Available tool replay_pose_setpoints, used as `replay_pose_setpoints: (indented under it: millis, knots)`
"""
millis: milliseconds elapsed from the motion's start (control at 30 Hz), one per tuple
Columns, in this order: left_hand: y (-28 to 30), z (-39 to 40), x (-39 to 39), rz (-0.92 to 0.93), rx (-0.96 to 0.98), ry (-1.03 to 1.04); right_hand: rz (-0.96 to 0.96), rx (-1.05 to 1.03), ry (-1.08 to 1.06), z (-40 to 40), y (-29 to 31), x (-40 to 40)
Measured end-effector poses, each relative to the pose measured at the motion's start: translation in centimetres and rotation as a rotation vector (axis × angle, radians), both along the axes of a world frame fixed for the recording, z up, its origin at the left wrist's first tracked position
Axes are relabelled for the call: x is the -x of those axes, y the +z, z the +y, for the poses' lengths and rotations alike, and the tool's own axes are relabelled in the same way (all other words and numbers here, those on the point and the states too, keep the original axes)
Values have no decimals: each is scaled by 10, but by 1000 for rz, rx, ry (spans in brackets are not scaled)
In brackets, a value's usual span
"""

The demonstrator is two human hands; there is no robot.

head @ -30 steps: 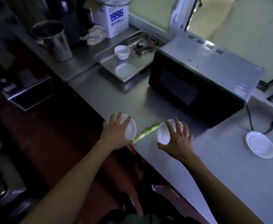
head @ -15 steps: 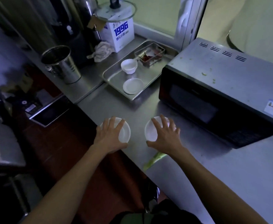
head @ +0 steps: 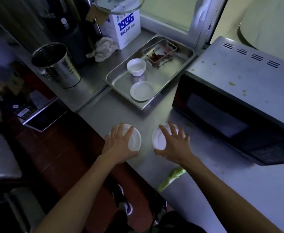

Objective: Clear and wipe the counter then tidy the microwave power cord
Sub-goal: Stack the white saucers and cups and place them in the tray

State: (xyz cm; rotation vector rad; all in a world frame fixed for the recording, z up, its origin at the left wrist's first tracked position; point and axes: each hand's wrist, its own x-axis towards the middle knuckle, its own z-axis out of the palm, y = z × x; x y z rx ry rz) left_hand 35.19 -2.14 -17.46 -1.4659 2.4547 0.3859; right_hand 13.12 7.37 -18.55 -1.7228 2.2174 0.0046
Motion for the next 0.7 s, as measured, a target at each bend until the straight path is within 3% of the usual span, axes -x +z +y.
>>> replay_pose_setpoints:
  millis: [433, 700]
  knots:
    - [23, -112, -66, 134, 37, -146, 92, -26, -194, -57, 40, -69]
    - [20, -159, -59, 129, 20, -253, 88, -3, -339, -71, 51, -84]
